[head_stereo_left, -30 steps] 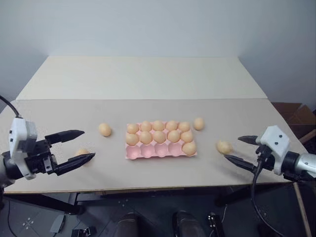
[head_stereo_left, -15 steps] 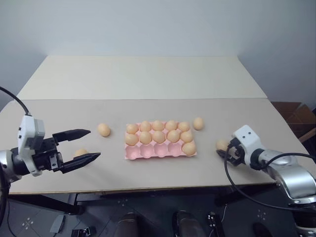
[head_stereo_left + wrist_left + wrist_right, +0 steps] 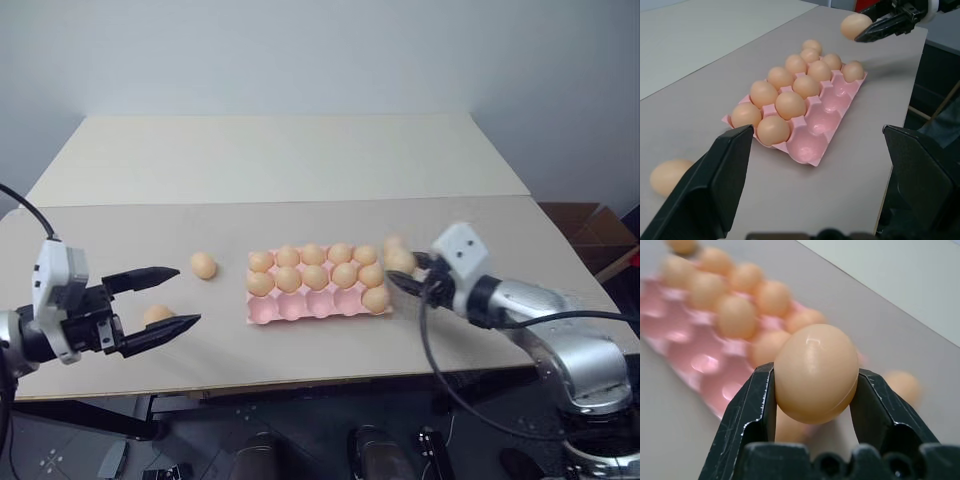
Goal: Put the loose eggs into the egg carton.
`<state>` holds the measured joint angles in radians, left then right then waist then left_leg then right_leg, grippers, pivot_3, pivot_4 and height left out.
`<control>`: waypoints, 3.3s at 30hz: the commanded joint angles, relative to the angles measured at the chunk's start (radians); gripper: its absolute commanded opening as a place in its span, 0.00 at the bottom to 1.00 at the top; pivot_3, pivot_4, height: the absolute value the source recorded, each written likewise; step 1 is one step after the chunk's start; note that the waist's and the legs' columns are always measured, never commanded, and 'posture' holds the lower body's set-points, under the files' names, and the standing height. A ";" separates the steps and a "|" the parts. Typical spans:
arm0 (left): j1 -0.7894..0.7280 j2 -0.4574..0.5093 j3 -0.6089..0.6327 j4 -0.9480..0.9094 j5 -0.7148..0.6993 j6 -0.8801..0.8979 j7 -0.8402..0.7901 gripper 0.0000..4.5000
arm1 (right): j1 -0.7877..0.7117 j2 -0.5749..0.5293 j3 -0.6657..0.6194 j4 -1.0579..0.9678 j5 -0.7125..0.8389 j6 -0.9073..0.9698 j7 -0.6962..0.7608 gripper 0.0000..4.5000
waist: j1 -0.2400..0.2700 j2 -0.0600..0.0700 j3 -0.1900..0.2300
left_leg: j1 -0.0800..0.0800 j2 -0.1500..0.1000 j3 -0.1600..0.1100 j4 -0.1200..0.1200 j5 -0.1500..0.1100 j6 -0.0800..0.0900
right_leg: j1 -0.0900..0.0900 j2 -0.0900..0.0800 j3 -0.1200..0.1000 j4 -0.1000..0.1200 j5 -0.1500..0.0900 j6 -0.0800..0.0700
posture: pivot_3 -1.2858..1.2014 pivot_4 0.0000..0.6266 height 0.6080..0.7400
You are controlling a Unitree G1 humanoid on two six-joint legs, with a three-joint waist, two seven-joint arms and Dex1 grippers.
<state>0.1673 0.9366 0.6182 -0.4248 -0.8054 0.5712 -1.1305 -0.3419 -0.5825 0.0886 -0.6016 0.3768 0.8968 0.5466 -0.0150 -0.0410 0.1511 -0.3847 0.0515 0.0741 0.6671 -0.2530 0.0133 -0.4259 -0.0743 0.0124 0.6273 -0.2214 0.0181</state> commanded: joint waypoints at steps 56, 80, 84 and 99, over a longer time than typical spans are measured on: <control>0.058 0.008 0.114 0.053 0.008 -0.006 -0.074 1.00 | -0.392 0.089 0.003 0.952 -0.295 -0.298 0.033 1.00 | 0.001 0.000 0.000 | -0.007 -0.002 0.005 -0.004 0.000 0.000 | -0.009 -0.002 0.002 -0.002 0.002 0.001 | 0.52 0.24 1.00; 0.068 0.009 0.111 0.043 0.010 -0.013 -0.075 1.00 | -0.136 0.147 0.163 0.058 -0.127 -0.024 0.043 0.42 | -0.006 0.000 0.000 | -0.003 0.000 0.006 -0.005 0.002 -0.003 | -0.009 -0.001 0.002 0.002 0.002 0.000 | 0.52 0.24 1.00; 0.049 0.015 0.100 0.049 0.014 -0.012 -0.074 1.00 | -0.125 0.144 0.281 0.072 -0.180 -0.025 0.028 0.42 | 0.001 -0.001 0.000 | -0.003 -0.001 0.006 -0.005 0.004 -0.004 | -0.009 -0.001 0.002 0.002 0.001 -0.004 | 0.52 0.24 1.00; 0.076 0.008 0.133 0.033 0.013 -0.008 -0.068 1.00 | -0.126 -0.013 -0.068 -0.120 0.031 0.080 0.140 0.99 | 0.005 -0.001 0.000 | -0.005 -0.001 0.005 -0.005 0.004 -0.004 | -0.010 -0.002 0.001 0.001 0.002 -0.001 | 0.52 0.24 1.00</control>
<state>0.2434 0.9372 0.7230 -0.3788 -0.7855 0.5718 -1.1977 -0.4752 -0.5756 0.1036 -0.6754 0.3688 0.9840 0.6582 -0.0102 -0.0425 0.1506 -0.3897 0.0507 0.0793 0.6621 -0.2487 0.0090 -0.4355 -0.0759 0.0135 0.6284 -0.2190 0.0169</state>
